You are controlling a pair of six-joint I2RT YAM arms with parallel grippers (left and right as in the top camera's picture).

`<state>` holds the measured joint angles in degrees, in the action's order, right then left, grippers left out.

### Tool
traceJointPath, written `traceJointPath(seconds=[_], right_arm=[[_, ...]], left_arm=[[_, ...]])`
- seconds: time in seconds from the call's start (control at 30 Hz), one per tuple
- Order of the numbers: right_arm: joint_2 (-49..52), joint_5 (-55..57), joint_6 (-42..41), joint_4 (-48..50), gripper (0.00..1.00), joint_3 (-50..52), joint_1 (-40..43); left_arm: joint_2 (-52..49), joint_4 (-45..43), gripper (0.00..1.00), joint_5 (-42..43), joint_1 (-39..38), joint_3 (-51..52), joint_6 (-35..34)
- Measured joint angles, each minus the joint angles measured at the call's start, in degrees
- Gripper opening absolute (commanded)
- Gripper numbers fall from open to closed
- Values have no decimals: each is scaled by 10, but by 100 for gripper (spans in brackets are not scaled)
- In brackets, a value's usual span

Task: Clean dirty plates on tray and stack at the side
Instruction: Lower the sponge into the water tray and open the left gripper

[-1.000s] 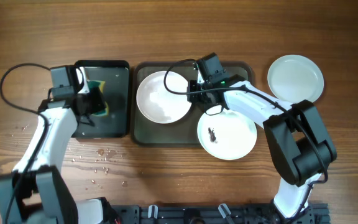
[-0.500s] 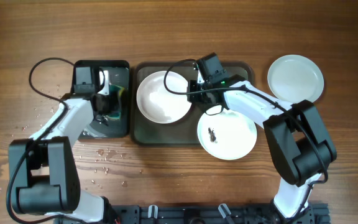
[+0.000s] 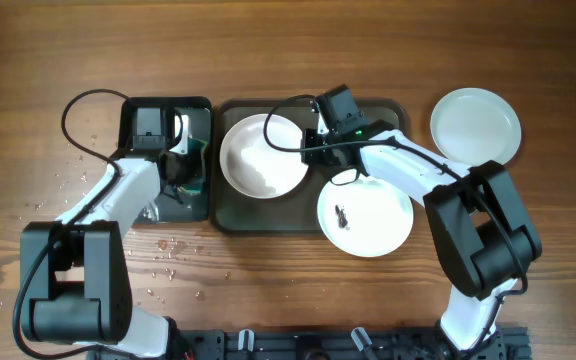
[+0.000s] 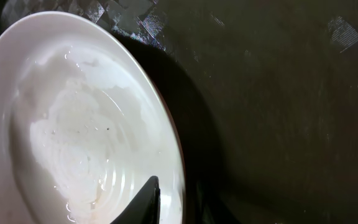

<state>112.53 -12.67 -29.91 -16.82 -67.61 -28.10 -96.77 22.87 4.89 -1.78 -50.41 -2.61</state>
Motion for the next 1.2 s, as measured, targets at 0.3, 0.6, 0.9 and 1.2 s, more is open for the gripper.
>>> traceJointPath(seconds=[0.3, 0.6, 0.9, 1.2], right_arm=[[0, 0, 0, 0, 20, 0, 0], [0, 0, 0, 0, 20, 0, 0], [0, 0, 0, 0, 21, 0, 0], [0, 0, 0, 0, 21, 0, 0]], left_arm=[[0, 9, 4, -8, -10, 0, 22], [3, 16, 4, -11, -11, 0, 28], [55, 26, 6, -97, -14, 0, 27], [67, 65, 4, -125, 35, 0, 17]])
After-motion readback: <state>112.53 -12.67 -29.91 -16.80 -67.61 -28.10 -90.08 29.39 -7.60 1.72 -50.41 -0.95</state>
